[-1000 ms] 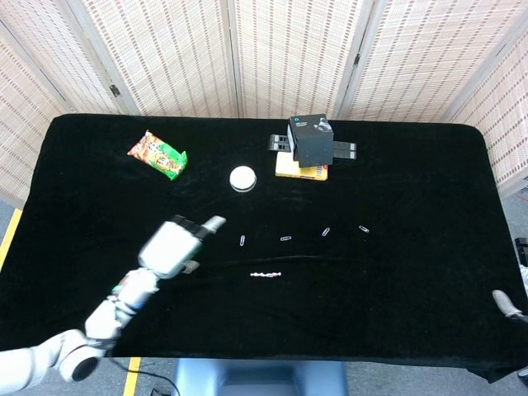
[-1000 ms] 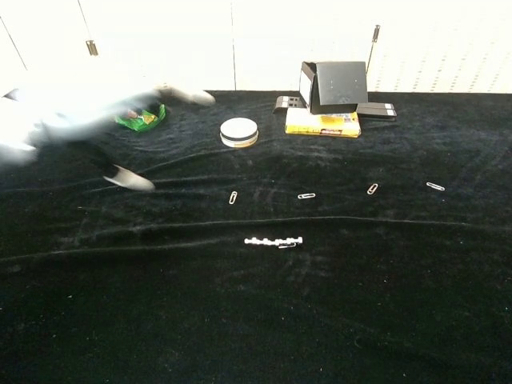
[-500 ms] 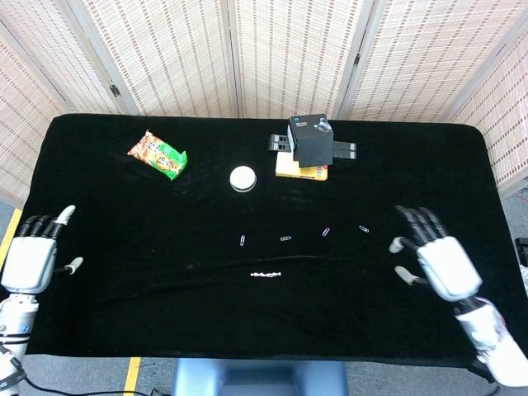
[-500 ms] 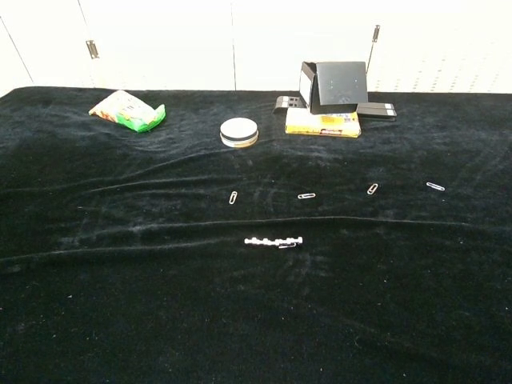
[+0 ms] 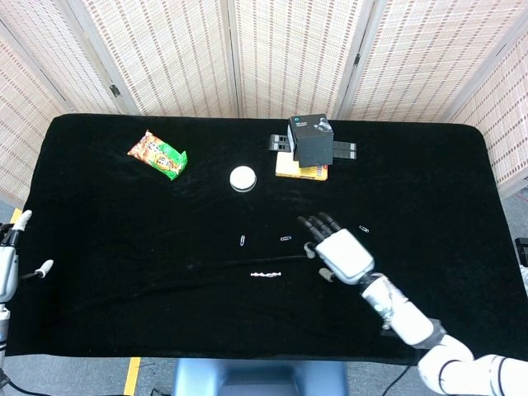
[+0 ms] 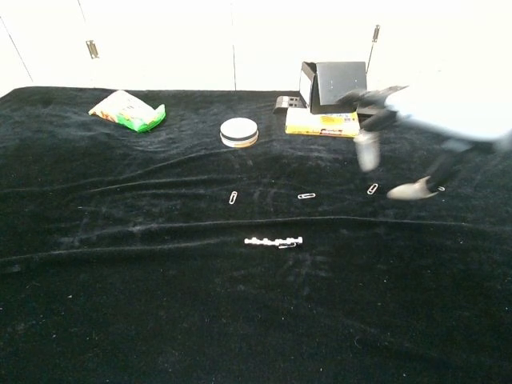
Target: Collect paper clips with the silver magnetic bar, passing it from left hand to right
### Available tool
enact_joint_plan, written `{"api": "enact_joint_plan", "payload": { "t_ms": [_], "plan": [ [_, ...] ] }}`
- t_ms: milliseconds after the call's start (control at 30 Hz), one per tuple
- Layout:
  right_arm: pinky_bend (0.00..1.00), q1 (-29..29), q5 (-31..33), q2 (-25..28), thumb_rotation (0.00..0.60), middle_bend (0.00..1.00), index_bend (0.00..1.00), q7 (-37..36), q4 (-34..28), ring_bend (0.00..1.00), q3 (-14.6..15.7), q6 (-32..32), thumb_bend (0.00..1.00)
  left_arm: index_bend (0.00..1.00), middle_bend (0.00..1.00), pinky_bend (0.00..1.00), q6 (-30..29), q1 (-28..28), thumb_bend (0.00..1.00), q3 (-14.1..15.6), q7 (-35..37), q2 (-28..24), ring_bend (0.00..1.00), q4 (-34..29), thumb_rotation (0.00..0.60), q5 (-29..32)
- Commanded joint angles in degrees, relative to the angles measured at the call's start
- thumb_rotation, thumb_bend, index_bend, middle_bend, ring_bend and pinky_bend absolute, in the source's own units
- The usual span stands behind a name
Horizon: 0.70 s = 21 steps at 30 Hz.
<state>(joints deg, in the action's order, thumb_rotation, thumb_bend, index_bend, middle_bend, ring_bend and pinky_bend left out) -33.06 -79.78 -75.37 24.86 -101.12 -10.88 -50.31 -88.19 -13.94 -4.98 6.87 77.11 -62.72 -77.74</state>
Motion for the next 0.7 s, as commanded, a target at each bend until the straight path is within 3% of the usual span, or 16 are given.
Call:
{"api": "enact_joint_plan", "payload": {
  "t_ms": [33,267,500,700],
  "plan": [
    [0.00,-3.17,4.08,-6.60,0.600,0.00,0.48,6.70,0.85,0.00,0.38,0.50,0.26,0.06,0.33,0.20,-0.14,0.63,0.21,-0.46,1.09,0.38,0.25,0.76,0.600,-0.36],
    [0.00,-5.47,10.10,-14.68,0.600,0.00,0.49,14.27,2.87,0.00,0.70,-2.40,0.26,0.06,0.32,0.18,0.29,1.39,0.21,-1.77,3.59,0.29,0.25,2.53,0.600,-0.07],
    [0.00,-6.15,13.26,-25.36,0.600,0.00,0.52,21.17,8.31,0.00,0.94,-10.17,0.26,0.06,0.32,0.18,1.20,2.13,0.21,-2.80,6.65,-0.25,0.25,3.69,0.600,0.28],
    [0.00,-6.78,16.14,-30.82,0.600,0.00,0.52,26.18,12.42,0.00,1.13,-13.27,0.26,0.06,0.32,0.17,2.77,2.40,0.22,-3.08,9.65,-0.85,0.25,4.31,0.600,0.13]
  ]
}}
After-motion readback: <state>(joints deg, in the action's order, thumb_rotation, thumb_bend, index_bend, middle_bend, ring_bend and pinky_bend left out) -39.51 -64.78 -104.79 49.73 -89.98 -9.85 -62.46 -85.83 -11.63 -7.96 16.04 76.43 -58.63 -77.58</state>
